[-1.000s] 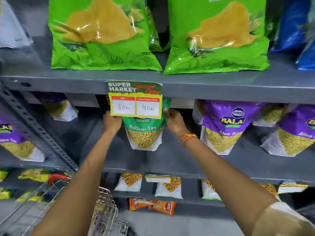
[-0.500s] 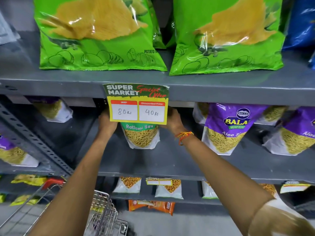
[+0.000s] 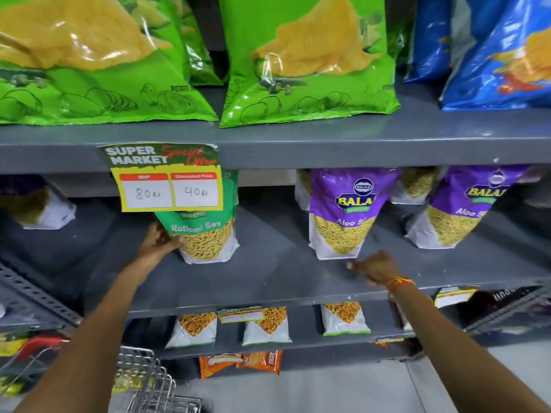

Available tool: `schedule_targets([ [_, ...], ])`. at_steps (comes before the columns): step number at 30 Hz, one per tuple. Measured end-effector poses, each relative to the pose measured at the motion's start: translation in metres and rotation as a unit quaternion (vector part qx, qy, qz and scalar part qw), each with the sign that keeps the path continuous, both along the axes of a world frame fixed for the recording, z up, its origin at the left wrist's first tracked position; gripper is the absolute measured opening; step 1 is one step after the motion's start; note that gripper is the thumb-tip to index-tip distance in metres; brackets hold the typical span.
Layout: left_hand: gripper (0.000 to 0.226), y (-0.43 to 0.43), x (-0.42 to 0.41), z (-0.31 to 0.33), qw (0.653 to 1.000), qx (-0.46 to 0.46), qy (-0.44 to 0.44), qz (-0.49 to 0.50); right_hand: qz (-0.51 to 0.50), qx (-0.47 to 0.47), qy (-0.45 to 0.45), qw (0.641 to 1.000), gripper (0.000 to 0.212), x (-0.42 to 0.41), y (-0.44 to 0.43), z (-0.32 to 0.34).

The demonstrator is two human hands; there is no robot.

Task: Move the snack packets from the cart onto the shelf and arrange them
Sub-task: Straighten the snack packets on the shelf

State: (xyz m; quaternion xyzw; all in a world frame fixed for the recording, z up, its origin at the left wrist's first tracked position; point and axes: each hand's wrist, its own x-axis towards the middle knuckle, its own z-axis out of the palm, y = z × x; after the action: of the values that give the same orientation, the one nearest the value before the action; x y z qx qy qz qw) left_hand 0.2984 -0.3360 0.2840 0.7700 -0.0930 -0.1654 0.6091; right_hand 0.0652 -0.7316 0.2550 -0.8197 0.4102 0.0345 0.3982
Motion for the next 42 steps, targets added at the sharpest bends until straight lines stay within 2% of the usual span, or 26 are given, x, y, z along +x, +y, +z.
schedule_targets([
  [1, 0.046, -0.001, 0.001, -0.004, 1.000, 0.013, 0.011, -0.014, -0.053, 0.015, -0.077, 0.996, 0.028, -0.002, -0.010, 0.001],
  [3, 0.055, -0.002, 0.003, -0.010, 0.999, 0.017, 0.035, -0.034, -0.102, 0.087, -0.196, 0.971, 0.059, 0.005, -0.026, 0.003],
  [6, 0.059, -0.007, 0.005, -0.015, 0.997, 0.021, 0.060, -0.033, -0.022, 0.108, -0.248, 0.962, 0.097, 0.018, -0.044, 0.006],
  [8, 0.056, -0.009, 0.007, -0.017, 0.997, 0.013, 0.074, -0.009, 0.033, 0.118, -0.240, 0.963, 0.105, 0.022, -0.055, 0.003],
  [11, 0.046, -0.011, 0.001, -0.012, 0.997, -0.001, 0.083, -0.002, 0.081, 0.112, -0.229, 0.964, 0.092, 0.029, -0.066, -0.008],
  [13, 0.048, -0.011, -0.003, -0.009, 0.997, 0.000, 0.073, -0.012, 0.100, 0.120, -0.233, 0.960, 0.085, 0.031, -0.074, -0.019],
  [17, 0.051, -0.008, -0.007, -0.009, 0.998, -0.007, 0.049, -0.030, 0.081, 0.130, -0.242, 0.958, 0.081, 0.032, -0.069, -0.017],
  [20, 0.050, -0.008, -0.012, -0.004, 0.998, -0.024, 0.034, -0.043, 0.061, 0.123, -0.249, 0.959, 0.082, 0.032, -0.051, 0.001],
  [22, 0.064, -0.009, -0.016, 0.001, 0.997, -0.035, 0.035, -0.056, 0.059, 0.130, -0.253, 0.957, 0.080, 0.032, -0.050, 0.003],
  [23, 0.064, -0.010, -0.016, 0.001, 0.997, -0.038, 0.035, -0.055, 0.061, 0.132, -0.255, 0.956, 0.080, 0.031, -0.050, 0.003],
  [25, 0.048, -0.011, -0.017, -0.002, 0.998, -0.039, 0.036, -0.040, 0.066, 0.136, -0.257, 0.954, 0.092, 0.030, -0.051, 0.002],
  [28, 0.045, -0.013, -0.017, -0.007, 0.999, -0.027, 0.037, -0.020, 0.073, 0.137, -0.258, 0.954, 0.101, 0.028, -0.052, 0.001],
  [34, 0.046, -0.012, -0.011, -0.012, 0.998, -0.021, 0.056, -0.018, 0.084, 0.188, -0.253, 0.945, 0.069, 0.025, -0.048, 0.010],
  [39, 0.043, -0.008, -0.010, -0.015, 0.997, -0.026, 0.064, -0.039, 0.077, 0.221, -0.230, 0.945, 0.059, 0.027, -0.052, 0.008],
  [42, 0.054, -0.001, -0.011, -0.018, 0.996, -0.035, 0.063, -0.042, 0.080, 0.190, -0.247, 0.947, 0.058, 0.026, -0.059, -0.001],
])
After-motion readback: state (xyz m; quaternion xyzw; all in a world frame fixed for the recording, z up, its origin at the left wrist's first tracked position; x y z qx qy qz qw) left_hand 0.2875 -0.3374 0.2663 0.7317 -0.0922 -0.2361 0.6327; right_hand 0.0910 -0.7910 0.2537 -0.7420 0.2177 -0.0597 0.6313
